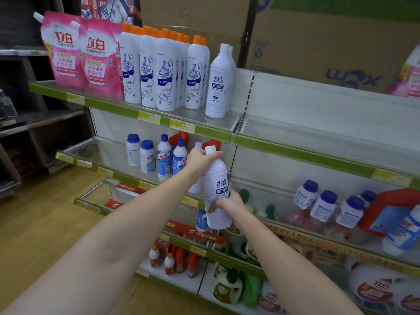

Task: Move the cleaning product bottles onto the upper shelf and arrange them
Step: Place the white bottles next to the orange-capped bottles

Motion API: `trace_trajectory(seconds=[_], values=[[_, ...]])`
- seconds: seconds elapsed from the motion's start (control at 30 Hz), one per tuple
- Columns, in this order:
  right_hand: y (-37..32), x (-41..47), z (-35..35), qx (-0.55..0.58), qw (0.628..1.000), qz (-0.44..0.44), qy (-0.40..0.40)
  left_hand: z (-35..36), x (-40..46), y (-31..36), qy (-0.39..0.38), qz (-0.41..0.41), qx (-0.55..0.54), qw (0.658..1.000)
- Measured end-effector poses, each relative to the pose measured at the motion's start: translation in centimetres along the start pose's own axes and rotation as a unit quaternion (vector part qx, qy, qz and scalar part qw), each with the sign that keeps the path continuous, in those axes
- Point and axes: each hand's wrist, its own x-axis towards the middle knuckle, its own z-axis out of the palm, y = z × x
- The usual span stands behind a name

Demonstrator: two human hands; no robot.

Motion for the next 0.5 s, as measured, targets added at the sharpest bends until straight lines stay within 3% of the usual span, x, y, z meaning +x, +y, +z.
trace_trajectory(seconds=[0.13,0.5], values=[[-2.9,1.3,-0.2,0.014,0.997,-0.056,0.046,0.6,0.7,4.0,0.002,0.113,0.007,0.994],[-17.1,2.5,-3.1,0.055,0.953,-0.251,0.163,-0.6,3.4,21.5,0.029,0.274,-0.06,0.96]])
